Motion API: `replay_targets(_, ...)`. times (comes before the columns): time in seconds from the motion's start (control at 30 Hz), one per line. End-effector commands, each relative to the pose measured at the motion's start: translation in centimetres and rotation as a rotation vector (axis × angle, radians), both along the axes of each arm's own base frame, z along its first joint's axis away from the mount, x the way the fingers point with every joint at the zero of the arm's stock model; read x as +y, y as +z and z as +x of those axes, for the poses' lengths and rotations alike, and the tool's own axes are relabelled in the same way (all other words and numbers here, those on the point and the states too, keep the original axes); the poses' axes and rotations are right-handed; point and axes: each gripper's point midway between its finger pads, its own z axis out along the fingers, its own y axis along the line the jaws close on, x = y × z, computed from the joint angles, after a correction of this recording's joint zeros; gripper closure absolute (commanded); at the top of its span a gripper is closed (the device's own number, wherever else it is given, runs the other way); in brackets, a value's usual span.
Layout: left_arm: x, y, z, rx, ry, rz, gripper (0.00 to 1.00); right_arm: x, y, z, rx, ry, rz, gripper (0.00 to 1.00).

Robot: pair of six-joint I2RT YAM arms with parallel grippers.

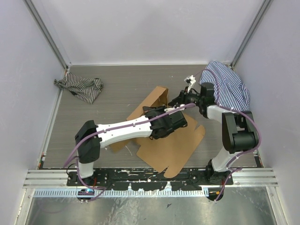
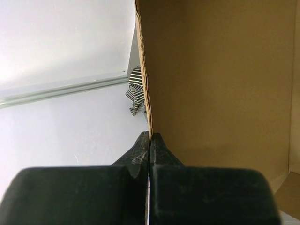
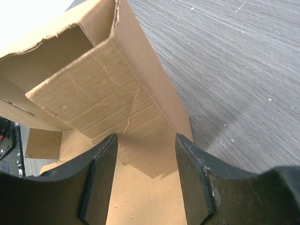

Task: Fold the paper box

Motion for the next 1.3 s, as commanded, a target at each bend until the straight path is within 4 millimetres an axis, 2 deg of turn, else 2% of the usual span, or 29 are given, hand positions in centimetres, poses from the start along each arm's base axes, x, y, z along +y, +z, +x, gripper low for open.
replay_targets(0.0, 0.0, 1.0, -0.9, -0.004, -0.003, -0.069, 1.00, 1.2, 2.4, 2.0, -0.191, 0.037, -0.017, 0.40)
replay_targets(0.27, -0.3, 0.6, -1.3, -0.001, -0.005, -0.079, 1.00, 3.9, 1.7, 3.5, -0.226, 0.118, -0.054, 0.38)
replay_targets(0.47, -0.6, 0.0, -1.6, 0.013, -0.017, -0.104, 1.00, 5.7, 1.4, 3.6, -0.247, 0.159, -0.051, 0.43)
replay_targets(0.57, -0.6, -0.2, -1.6, 0.015, -0.015, -0.102, 1.00, 6.6, 0.8, 3.5, -0.235, 0.181, -0.042, 0.49)
replay_targets(0.73, -0.4, 0.0, -1.5, -0.020, 0.014, -0.099, 0.99, 6.9, -0.3, 4.0, -0.201, 0.112, -0.046, 0.64)
replay_targets(0.8, -0.1, 0.5, -1.4, -0.057, 0.048, -0.109, 0.90, 6.4, -0.5, 4.6, -0.169, 0.031, -0.053, 0.77)
replay_targets(0.87, 0.2, 0.9, -1.5, -0.070, 0.083, -0.138, 0.84, 5.5, -0.8, 5.4, -0.140, -0.068, -0.064, 0.86)
replay_targets(0.9, 0.3, 1.0, -1.6, -0.070, 0.097, -0.157, 0.80, 5.4, -0.7, 5.5, -0.128, -0.097, -0.058, 0.89)
replay_targets(1.03, 0.6, 1.3, -2.0, -0.075, 0.142, -0.240, 0.53, 5.8, -0.7, 5.3, -0.109, -0.196, -0.084, 0.98)
replay_targets(1.17, 1.5, 2.2, -2.8, -0.112, 0.211, -0.346, 0.39, 6.0, -0.8, 5.0, -0.148, -0.327, -0.183, 0.99)
replay_targets(1.27, 2.9, 4.5, -3.8, -0.194, 0.244, -0.408, 0.37, 4.7, 0.2, 5.0, -0.166, -0.427, -0.179, 0.99)
